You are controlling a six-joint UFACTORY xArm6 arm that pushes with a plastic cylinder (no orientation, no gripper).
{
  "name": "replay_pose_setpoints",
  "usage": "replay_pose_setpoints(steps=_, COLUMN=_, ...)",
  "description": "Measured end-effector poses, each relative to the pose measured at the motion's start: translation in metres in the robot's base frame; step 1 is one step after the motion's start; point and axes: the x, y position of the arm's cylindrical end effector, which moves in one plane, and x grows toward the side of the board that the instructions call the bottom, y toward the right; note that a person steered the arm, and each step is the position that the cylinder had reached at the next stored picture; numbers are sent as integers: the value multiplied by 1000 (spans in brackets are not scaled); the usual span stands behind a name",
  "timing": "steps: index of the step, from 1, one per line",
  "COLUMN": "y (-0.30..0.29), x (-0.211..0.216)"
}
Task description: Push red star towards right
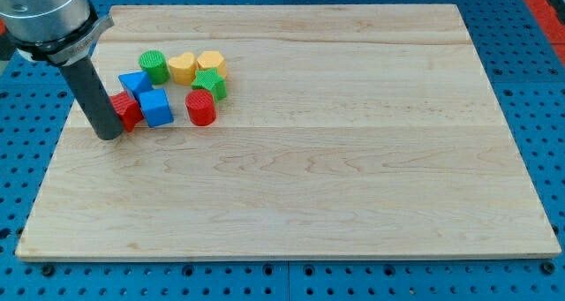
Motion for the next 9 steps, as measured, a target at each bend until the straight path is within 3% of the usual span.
replay_pose_setpoints(steps=1, y=-16, x=14)
replay_pose_setpoints(steps=2, y=-47, x=-9)
replay_pose_setpoints(steps=3, y=-47, x=-39)
replay_pose_setpoints(steps=5, y=-48, x=-40)
replay_pose_setpoints(steps=6, y=-43, x=-18)
replay_pose_setpoints(steps=9, y=-14, x=-23)
